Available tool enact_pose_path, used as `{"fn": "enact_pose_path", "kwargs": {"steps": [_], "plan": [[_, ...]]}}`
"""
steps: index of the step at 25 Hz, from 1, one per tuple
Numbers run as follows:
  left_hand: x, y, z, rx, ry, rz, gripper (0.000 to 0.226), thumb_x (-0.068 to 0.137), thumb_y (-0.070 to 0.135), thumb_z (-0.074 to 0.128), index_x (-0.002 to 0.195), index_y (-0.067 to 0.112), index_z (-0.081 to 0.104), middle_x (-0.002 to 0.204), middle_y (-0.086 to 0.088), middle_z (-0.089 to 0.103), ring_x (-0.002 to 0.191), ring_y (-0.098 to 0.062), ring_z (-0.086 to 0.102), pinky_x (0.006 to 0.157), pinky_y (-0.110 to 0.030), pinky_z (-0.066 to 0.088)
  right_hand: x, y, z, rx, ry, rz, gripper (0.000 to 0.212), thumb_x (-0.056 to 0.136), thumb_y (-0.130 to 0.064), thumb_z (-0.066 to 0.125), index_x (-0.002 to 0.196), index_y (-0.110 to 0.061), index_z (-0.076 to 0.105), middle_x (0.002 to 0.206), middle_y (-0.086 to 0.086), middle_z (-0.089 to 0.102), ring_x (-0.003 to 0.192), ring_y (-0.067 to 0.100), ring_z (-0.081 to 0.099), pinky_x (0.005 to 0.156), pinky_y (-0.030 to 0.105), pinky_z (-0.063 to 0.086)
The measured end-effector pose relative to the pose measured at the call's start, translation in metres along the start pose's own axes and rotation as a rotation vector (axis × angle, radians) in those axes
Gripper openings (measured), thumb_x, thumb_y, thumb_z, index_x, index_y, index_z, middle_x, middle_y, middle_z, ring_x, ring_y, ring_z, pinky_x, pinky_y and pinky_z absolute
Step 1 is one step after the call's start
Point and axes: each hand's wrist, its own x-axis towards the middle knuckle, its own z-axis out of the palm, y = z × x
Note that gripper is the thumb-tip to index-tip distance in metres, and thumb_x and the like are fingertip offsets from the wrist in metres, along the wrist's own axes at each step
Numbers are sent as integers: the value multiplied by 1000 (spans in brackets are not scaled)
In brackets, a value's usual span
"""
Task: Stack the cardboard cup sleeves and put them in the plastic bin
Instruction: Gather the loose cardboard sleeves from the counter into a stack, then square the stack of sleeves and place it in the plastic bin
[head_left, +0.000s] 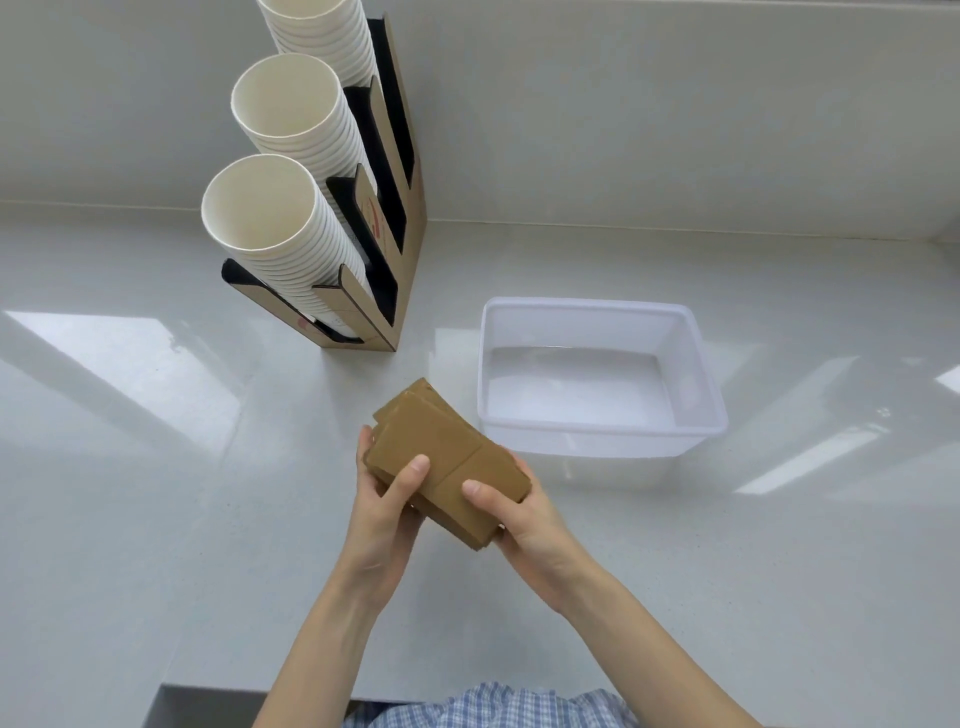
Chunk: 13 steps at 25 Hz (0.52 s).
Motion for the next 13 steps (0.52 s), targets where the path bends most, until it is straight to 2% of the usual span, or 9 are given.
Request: {"fn": "enact_pose_path", "kwargs": {"steps": [2,3,5,8,10,13], "plan": [[0,-3,-2,20,-52,-50,107,45,48,83,136,32,28,132,-8,54,117,-25,56,94,-38,47,-10,-3,-15,-95,45,-24,86,57,-34,78,132,-22,38,125,4,61,112,16,60,90,29,51],[0,-5,-3,50,-80,-69,110,43,50,83,136,37,27,130,-4,56,117,-22,56,93,-35,48,-16,-5,-23,-145,69,-35,85,56,-33,78,131,-24,38,122,1,63,109,12,62,89,27,52],[-2,-8,-3,183,-161,-100,112,42,52,82,135,43,21,125,6,60,115,-13,57,89,-28,50,-30,-13,-38,-259,103,-46,79,60,-27,77,128,-29,38,113,-7,64,96,-2,65,76,17,55],[-2,-11,1,390,-293,-142,94,58,37,74,135,35,21,126,10,57,112,-4,57,85,-19,50,-44,-19,-60,-423,109,-47,73,70,-14,74,126,-36,33,109,-13,62,86,-11,64,68,9,51],[2,-14,7,505,-325,-167,89,57,38,72,130,35,22,128,12,52,114,-5,54,87,-19,47,-49,-20,-70,-500,122,-63,74,73,-8,72,129,-34,32,113,-12,60,90,-10,63,73,11,52],[10,-22,12,698,-335,-127,77,50,47,69,114,45,26,127,15,43,120,-4,42,97,-22,38,-50,-21,-81,-630,151,-103,80,71,-8,73,132,-34,29,119,-12,57,105,-1,57,89,15,47]]}}
